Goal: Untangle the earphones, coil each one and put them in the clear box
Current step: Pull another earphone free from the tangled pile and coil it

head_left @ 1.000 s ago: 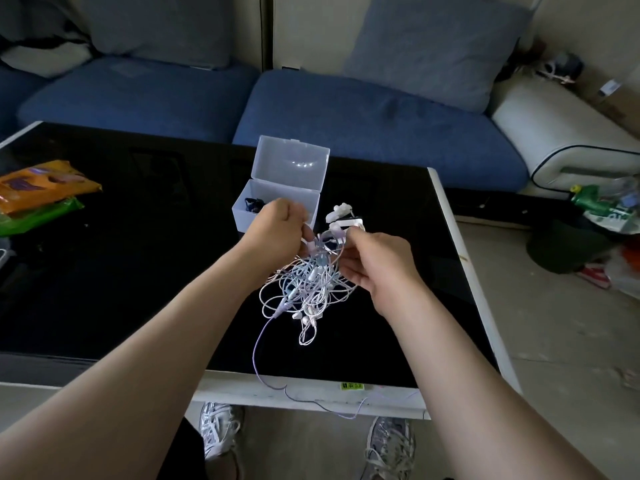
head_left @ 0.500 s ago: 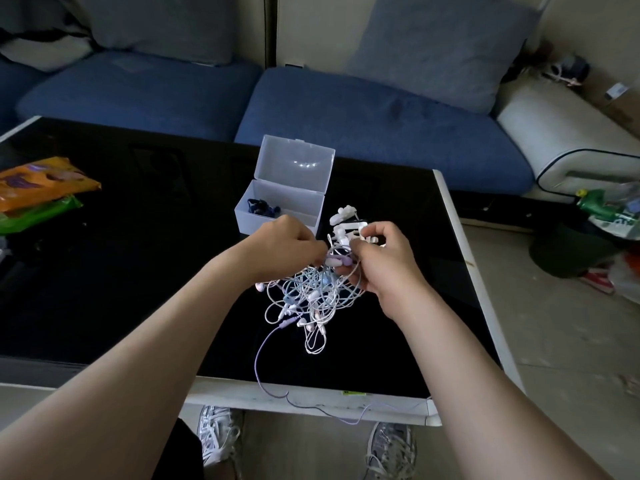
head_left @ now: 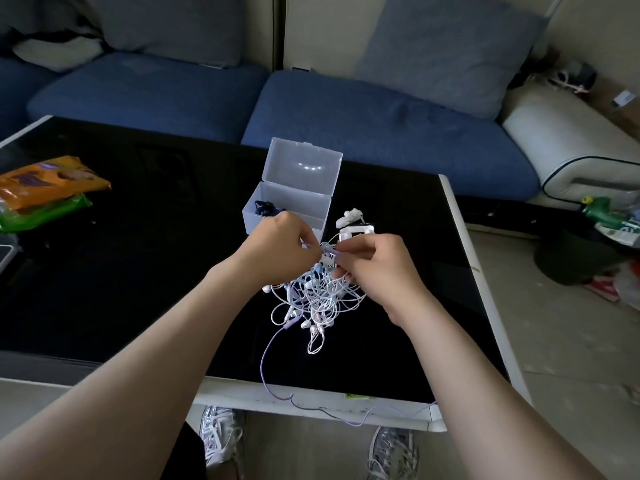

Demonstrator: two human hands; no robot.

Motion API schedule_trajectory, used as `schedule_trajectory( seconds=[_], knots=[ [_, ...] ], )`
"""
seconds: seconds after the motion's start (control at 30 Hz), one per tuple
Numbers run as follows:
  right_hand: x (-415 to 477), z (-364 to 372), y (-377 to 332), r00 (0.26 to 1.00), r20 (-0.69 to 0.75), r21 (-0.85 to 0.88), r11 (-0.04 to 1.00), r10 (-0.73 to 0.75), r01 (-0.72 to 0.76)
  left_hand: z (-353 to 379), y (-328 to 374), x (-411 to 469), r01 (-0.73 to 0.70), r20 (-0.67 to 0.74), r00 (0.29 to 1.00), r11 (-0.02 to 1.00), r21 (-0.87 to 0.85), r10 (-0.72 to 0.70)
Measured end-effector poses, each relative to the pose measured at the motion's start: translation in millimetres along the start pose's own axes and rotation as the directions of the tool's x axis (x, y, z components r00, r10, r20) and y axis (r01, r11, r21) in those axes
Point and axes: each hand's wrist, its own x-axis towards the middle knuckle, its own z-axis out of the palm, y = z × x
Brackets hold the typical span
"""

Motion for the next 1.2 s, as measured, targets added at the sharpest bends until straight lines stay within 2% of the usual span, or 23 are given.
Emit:
schedule_trajectory(
  seconds=[0.1,0.23,0.3,0.4,0.5,0.6,0.67,0.73,0.93,1.1,1.2],
  knots=[
    [2,0,3,0.999,-0.003,-0.055,0.997,-0.049,0.049,1,-2,1,-0.031,-0.023,0.999,0.999,0.025,0.032],
    [3,1,0,0.992,0.018,-0.31,0.942,-0.128,0.127,2,-1,1,-0.058,-0.031,0.998,0.998,0.016,0.058],
    [3,1,-1,0.99,0.019,-0.371,0.919,-0.137,0.134,1,1,-1,-0.106,0.009,0.994,0.994,0.021,0.106],
    [1,-1,-3,0.996,-0.034,-0.359,0.931,-0.077,0.06,0,4,-2,-0.195,0.07,0.978,0.981,0.009,0.194],
    [0,-5,-3,0.98,-0.183,-0.387,0.922,-0.073,-0.004,2,3,-1,-0.237,0.065,0.969,0.971,-0.021,0.238],
    [1,-6,-1,0.965,-0.253,-0.273,0.962,-0.068,-0.004,4,2,0,-0.265,0.051,0.962,0.963,-0.038,0.267],
    [4,-5,0,0.971,-0.236,-0.121,0.993,-0.043,0.015,3,2,0,-0.261,0.045,0.964,0.965,-0.031,0.262],
    [9,-5,2,0.978,-0.202,-0.058,0.997,-0.056,0.046,4,0,0,-0.244,0.022,0.97,0.97,-0.006,0.244],
    [5,-4,3,0.994,0.038,-0.187,0.976,-0.106,0.111,4,-4,0,-0.247,-0.102,0.962,0.967,0.066,0.253],
    [4,-8,3,0.981,-0.016,-0.373,0.911,-0.194,0.174,2,-6,0,-0.26,-0.174,0.949,0.965,0.029,0.261],
    [8,-10,7,0.988,-0.036,-0.418,0.9,-0.149,0.121,-2,-4,-1,-0.193,-0.208,0.963,0.978,-0.084,0.173]
  ],
)
